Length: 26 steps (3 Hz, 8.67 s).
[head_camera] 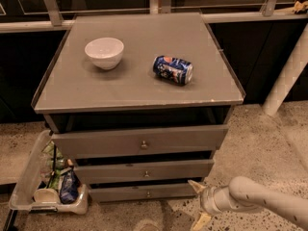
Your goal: Open bottom drawer
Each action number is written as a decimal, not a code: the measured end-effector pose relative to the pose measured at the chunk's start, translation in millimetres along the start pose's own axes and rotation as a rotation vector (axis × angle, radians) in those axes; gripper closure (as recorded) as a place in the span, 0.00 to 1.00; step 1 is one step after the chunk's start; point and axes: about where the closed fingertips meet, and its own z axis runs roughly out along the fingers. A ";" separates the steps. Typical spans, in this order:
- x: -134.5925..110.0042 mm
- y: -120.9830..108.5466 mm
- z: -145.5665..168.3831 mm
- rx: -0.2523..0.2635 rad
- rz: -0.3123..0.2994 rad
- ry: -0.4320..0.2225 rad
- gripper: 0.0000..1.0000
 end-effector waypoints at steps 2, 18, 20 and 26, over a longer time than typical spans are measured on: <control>16.7 -4.7 15.5 0.020 0.020 -0.007 0.00; 94.0 -78.6 140.5 0.151 -0.040 0.011 0.82; 94.8 -79.3 143.6 0.142 -0.034 0.008 0.35; 111.1 -47.6 148.0 0.090 0.044 0.029 1.00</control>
Offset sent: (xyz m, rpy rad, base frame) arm 0.0381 -0.0242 -0.0971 0.0417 -0.0175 -0.1300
